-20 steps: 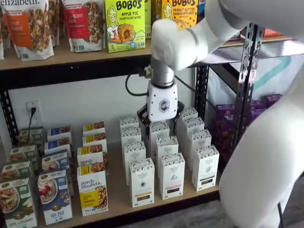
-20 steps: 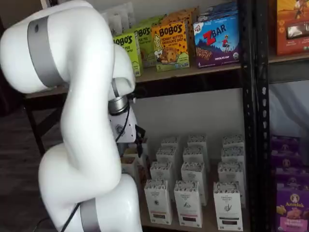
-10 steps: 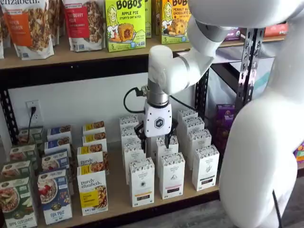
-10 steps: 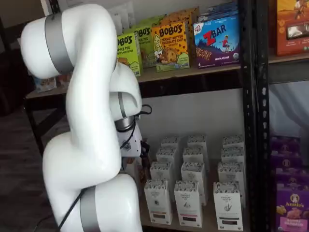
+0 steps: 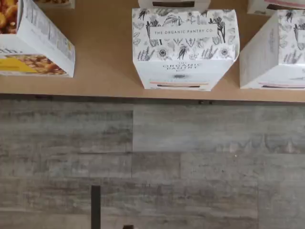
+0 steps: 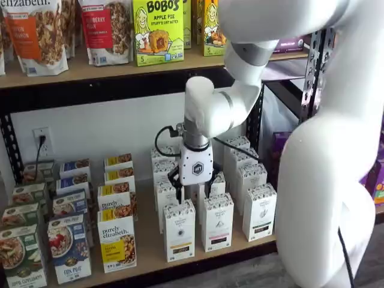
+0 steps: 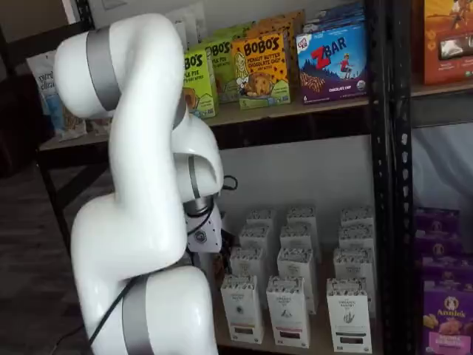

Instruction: Pick up the white box with a yellow strip in the middle, on the bottom shelf, the fourth box from the left

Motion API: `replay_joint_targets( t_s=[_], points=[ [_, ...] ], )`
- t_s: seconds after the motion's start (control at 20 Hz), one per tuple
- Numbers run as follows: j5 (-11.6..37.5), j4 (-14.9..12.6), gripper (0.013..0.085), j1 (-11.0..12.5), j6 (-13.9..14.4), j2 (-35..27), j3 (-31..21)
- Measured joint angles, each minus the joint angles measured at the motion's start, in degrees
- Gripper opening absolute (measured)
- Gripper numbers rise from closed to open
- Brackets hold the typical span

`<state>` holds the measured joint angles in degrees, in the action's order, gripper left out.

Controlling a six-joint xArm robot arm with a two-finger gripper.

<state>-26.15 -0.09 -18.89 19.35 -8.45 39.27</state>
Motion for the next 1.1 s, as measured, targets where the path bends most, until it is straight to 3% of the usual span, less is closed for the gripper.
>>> replay_joint_targets(
  t_s=[0.2, 0.4, 0.65, 1.1],
  points=[
    [1.7, 0.3, 0.085, 0.6, -0.9, -4.5, 2.5],
    [2.4, -2.7, 0.085, 1.3, 1.2, -9.2, 6.0],
    [3.9, -0.3, 0.085, 2.4, -2.1, -13.7, 9.4],
    [3.7, 1.5, 0.085, 5.3, -6.7, -21.9, 17.2]
  ],
)
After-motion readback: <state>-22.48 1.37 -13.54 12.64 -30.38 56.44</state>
